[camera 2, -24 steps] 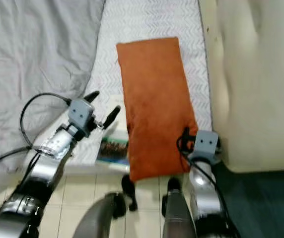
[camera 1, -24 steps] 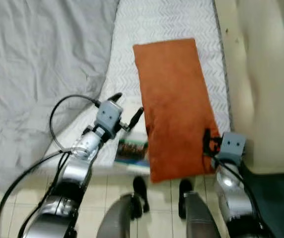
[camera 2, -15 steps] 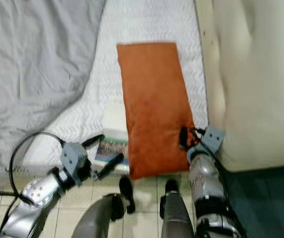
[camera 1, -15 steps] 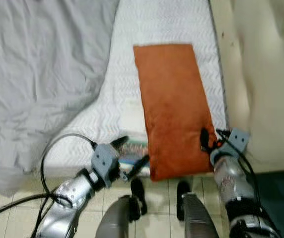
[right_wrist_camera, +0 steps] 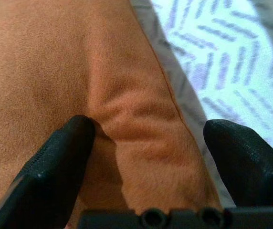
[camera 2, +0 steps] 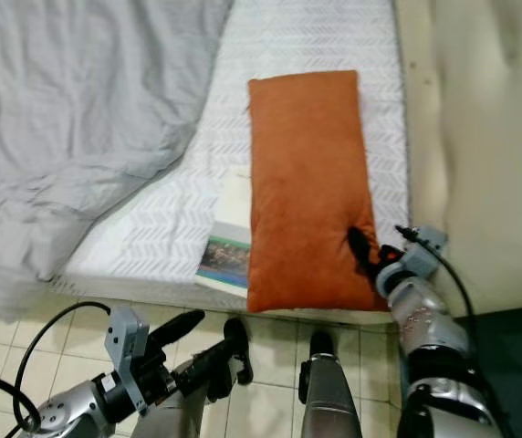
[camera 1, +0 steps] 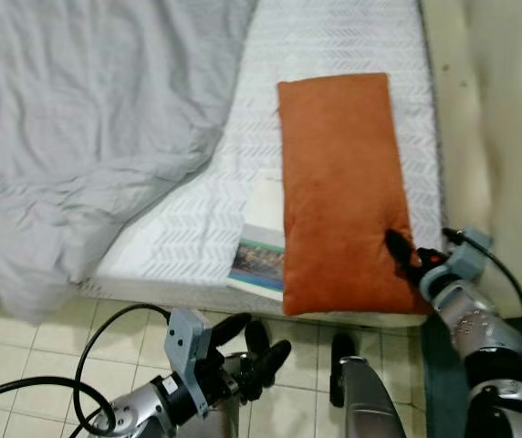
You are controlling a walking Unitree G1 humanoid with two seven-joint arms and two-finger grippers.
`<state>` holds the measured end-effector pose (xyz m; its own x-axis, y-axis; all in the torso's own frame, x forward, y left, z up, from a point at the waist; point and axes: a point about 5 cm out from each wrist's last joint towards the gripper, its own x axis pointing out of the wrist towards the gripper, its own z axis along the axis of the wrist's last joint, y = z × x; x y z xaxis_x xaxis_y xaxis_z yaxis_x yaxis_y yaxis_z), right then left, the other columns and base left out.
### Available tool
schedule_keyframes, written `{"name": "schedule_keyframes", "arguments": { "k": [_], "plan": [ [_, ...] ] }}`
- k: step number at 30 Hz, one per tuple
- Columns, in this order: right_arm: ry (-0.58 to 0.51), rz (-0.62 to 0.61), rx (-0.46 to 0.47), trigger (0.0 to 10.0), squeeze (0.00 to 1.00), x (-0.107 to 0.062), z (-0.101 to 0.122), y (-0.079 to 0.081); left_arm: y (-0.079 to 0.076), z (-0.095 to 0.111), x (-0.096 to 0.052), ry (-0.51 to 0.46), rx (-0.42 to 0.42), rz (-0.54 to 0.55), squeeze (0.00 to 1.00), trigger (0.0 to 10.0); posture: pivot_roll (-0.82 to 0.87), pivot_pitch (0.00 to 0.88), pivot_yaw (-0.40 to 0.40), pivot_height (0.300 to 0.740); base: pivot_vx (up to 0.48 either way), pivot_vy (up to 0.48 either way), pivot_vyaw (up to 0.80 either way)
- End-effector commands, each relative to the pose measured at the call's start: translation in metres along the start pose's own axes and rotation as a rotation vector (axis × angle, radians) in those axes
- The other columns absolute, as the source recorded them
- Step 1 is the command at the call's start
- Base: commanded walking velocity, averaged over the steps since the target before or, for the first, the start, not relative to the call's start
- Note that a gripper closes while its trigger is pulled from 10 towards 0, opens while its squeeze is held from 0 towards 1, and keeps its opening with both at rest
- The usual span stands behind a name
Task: Clean up the room
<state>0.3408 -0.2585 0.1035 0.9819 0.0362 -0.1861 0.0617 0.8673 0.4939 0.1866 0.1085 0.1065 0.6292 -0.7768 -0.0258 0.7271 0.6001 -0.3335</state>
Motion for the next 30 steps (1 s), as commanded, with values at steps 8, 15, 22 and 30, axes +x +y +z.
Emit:
{"name": "schedule_keyframes", "arguments": {
  "k": [8, 15, 22, 30],
  "plan": [
    [0.176, -0.013, 0.053, 0.0, 0.0, 0.001, -0.045, -0.002, -0.016, -0.019, 0.0, 0.136, 0.126, -0.045, 0.0, 10.0, -0.04, 0.489, 0.086, 0.74, 0.0, 0.0, 0.0],
    [0.208, 0.024, 0.073, 0.0, 0.0, 0.007, -0.058, 0.014, -0.01, -0.014, 0.002, 0.134, 0.138, -0.018, 0.0, 10.0, -0.03, 0.489, 0.088, 0.74, 0.0, 0.0, 0.0],
    [0.168, 0.005, 0.08, 0.0, 0.0, 0.01, -0.05, 0.011, -0.009, -0.014, 0.001, 0.13, 0.145, 0.012, 0.0, 10.0, -0.02, 0.492, 0.082, 0.74, 0.0, 0.0, 0.0],
    [0.048, -0.011, 0.013, 0.0, 0.0, 0.019, -0.02, 0.019, -0.008, -0.015, 0.003, 0.129, 0.141, 0.023, 0.0, 10.0, -0.03, 0.489, 0.078, 0.74, 0.0, 0.0, 0.0]
  ]
}}
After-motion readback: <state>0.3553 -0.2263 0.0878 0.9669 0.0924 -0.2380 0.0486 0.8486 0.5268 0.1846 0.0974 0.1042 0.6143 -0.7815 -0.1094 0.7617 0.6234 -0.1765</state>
